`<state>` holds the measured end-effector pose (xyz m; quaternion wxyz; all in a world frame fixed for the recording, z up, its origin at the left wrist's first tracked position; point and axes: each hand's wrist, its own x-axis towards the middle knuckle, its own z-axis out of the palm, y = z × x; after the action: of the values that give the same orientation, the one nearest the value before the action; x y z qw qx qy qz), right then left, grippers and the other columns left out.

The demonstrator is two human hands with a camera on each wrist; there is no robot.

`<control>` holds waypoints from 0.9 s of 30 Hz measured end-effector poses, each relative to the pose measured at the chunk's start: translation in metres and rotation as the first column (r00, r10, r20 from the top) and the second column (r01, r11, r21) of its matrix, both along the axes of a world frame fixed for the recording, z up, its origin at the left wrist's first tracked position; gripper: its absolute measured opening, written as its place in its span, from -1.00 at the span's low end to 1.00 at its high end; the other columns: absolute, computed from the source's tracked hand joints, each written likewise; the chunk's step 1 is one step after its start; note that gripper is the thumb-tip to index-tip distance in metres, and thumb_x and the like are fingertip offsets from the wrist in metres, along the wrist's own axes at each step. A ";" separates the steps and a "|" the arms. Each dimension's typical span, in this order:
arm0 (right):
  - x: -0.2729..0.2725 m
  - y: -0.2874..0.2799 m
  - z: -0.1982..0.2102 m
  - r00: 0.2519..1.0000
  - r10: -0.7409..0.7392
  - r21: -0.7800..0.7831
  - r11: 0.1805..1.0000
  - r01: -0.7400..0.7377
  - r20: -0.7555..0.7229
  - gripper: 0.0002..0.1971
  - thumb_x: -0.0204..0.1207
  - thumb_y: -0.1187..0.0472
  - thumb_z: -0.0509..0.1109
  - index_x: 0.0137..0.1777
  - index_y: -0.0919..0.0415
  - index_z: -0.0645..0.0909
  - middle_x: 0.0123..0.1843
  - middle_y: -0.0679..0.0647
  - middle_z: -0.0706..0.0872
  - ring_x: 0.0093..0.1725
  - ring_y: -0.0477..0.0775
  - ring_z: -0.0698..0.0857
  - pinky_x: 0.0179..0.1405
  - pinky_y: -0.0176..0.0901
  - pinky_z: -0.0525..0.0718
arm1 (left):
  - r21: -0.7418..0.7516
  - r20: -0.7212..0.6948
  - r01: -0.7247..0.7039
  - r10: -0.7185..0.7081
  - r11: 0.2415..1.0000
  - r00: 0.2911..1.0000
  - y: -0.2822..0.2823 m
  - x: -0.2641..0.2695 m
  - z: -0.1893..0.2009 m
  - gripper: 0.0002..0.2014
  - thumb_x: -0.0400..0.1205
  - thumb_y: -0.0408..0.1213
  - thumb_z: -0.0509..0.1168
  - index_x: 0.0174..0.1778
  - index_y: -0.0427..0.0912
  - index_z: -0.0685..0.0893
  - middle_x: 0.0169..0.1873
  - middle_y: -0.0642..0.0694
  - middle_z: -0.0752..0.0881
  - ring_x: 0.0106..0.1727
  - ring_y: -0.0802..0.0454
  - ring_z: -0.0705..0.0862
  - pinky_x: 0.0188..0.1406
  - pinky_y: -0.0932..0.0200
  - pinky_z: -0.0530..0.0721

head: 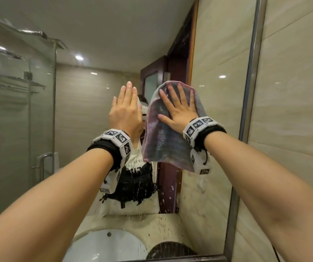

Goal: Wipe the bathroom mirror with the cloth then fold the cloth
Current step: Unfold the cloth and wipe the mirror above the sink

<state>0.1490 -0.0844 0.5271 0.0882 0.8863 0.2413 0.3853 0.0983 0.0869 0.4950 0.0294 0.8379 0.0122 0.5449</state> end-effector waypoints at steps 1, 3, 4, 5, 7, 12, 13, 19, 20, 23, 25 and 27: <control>0.001 -0.006 0.002 1.000 0.000 0.049 0.999 0.001 -0.022 -0.21 0.59 -0.30 -0.03 0.61 -0.08 -0.42 0.66 0.04 -0.44 0.62 0.19 -0.43 0.46 0.32 -0.50 | 0.001 -0.015 -0.001 0.001 1.000 1.000 -0.001 -0.001 -0.005 -0.48 0.76 -0.13 -0.09 0.63 -0.24 0.04 0.65 -0.18 -0.01 0.66 -0.09 0.00 0.62 -0.13 0.12; 0.005 -0.020 0.013 0.997 -0.018 0.240 0.970 0.034 -0.069 -0.18 0.59 -0.31 0.01 0.61 -0.07 -0.45 0.65 0.04 -0.46 0.62 0.22 -0.43 0.46 0.33 -0.48 | -0.006 -0.038 0.002 -0.002 1.000 0.999 -0.003 -0.002 -0.014 -0.47 0.76 -0.11 -0.09 0.63 -0.22 0.03 0.65 -0.17 -0.03 0.66 -0.09 -0.01 0.62 -0.13 0.10; 0.007 -0.029 0.019 0.995 -0.038 0.344 0.937 0.067 -0.089 -0.17 0.59 -0.31 0.01 0.61 -0.05 -0.45 0.65 0.05 -0.46 0.62 0.23 -0.42 0.48 0.35 -0.44 | -0.006 -0.045 0.005 -0.005 1.000 0.999 -0.004 -0.002 -0.017 -0.47 0.75 -0.11 -0.08 0.63 -0.22 0.04 0.65 -0.18 -0.02 0.66 -0.09 -0.01 0.62 -0.14 0.11; 0.008 -0.038 0.025 0.992 -0.060 0.421 0.901 0.103 -0.113 -0.17 0.59 -0.31 -0.01 0.61 -0.04 -0.46 0.65 0.07 -0.45 0.62 0.24 -0.41 0.49 0.38 -0.40 | -0.006 -0.046 0.008 -0.009 1.000 0.999 -0.005 -0.002 -0.020 -0.47 0.75 -0.12 -0.06 0.63 -0.22 0.05 0.65 -0.18 -0.01 0.66 -0.10 0.01 0.61 -0.16 0.13; 0.010 -0.051 0.030 0.983 -0.094 0.489 0.857 0.162 -0.160 -0.19 0.59 -0.32 -0.07 0.61 -0.01 -0.46 0.66 0.09 -0.44 0.63 0.25 -0.39 0.51 0.40 -0.35 | 0.001 -0.040 0.011 -0.011 1.000 0.999 -0.006 -0.001 -0.023 -0.47 0.74 -0.14 -0.03 0.62 -0.24 0.08 0.64 -0.21 0.02 0.65 -0.12 0.05 0.59 -0.18 0.16; 0.016 -0.059 -0.007 0.970 -0.208 0.462 0.853 0.244 -0.129 -0.22 0.65 -0.17 0.00 0.62 0.08 -0.42 0.66 0.16 -0.40 0.63 0.30 -0.36 0.55 0.44 -0.27 | 0.025 -0.012 0.015 -0.015 1.000 1.000 -0.007 0.004 -0.031 -0.49 0.73 -0.18 0.04 0.59 -0.28 0.20 0.62 -0.25 0.14 0.62 -0.18 0.15 0.53 -0.26 0.25; 0.017 -0.060 -0.019 0.963 -0.239 0.423 0.864 0.271 -0.128 -0.21 0.65 -0.13 0.03 0.62 0.10 -0.42 0.66 0.18 -0.40 0.63 0.32 -0.35 0.56 0.45 -0.25 | 0.030 -0.005 0.015 -0.015 0.999 1.000 -0.007 0.005 -0.034 -0.49 0.72 -0.19 0.05 0.59 -0.28 0.22 0.61 -0.26 0.15 0.62 -0.19 0.17 0.52 -0.28 0.26; 0.010 -0.072 -0.072 0.931 -0.281 0.278 0.898 0.341 -0.234 -0.16 0.63 -0.19 0.01 0.61 0.16 -0.45 0.64 0.21 -0.45 0.62 0.34 -0.39 0.55 0.43 -0.28 | 0.012 0.047 0.047 -0.048 0.999 0.998 -0.016 0.008 -0.045 -0.53 0.71 -0.22 0.11 0.53 -0.29 0.34 0.57 -0.30 0.25 0.58 -0.24 0.27 0.43 -0.35 0.33; 0.009 -0.071 -0.067 0.933 -0.280 0.283 0.898 0.337 -0.224 -0.16 0.62 -0.21 0.02 0.61 0.16 -0.44 0.65 0.21 -0.44 0.62 0.33 -0.38 0.55 0.43 -0.28 | 0.018 0.056 0.050 -0.051 0.999 0.997 -0.016 0.008 -0.046 -0.54 0.70 -0.23 0.12 0.52 -0.30 0.37 0.56 -0.31 0.28 0.56 -0.26 0.30 0.40 -0.37 0.36; 0.004 -0.054 -0.022 0.958 -0.256 0.240 0.929 0.281 -0.131 -0.14 0.61 -0.23 0.04 0.62 0.14 -0.43 0.65 0.21 -0.43 0.63 0.33 -0.35 0.57 0.43 -0.23 | 0.025 0.081 0.065 -0.067 0.998 0.995 -0.014 0.009 -0.046 -0.56 0.69 -0.28 0.17 0.49 -0.32 0.41 0.53 -0.33 0.33 0.53 -0.28 0.36 0.35 -0.40 0.42; -0.001 -0.031 0.014 0.981 -0.182 0.196 0.962 0.190 -0.061 -0.14 0.60 -0.24 0.04 0.62 0.11 -0.43 0.65 0.20 -0.43 0.63 0.33 -0.35 0.54 0.45 -0.25 | 0.029 0.091 0.078 -0.081 0.997 0.993 -0.012 0.009 -0.046 -0.57 0.67 -0.31 0.18 0.48 -0.31 0.42 0.53 -0.33 0.34 0.53 -0.28 0.36 0.35 -0.39 0.42; -0.005 -0.006 0.034 0.993 -0.116 0.181 0.976 0.118 -0.023 -0.14 0.59 -0.25 0.04 0.62 0.08 -0.43 0.65 0.19 -0.42 0.63 0.33 -0.36 0.51 0.46 -0.29 | 0.043 0.078 0.092 -0.095 0.995 0.992 -0.009 0.008 -0.046 -0.54 0.66 -0.34 0.20 0.50 -0.30 0.40 0.54 -0.32 0.32 0.54 -0.26 0.34 0.38 -0.36 0.39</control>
<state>0.1444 -0.0900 0.5616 0.0281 0.9057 0.1531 0.3944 0.1060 0.0783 0.4491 0.0387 0.8156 -0.0390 0.5760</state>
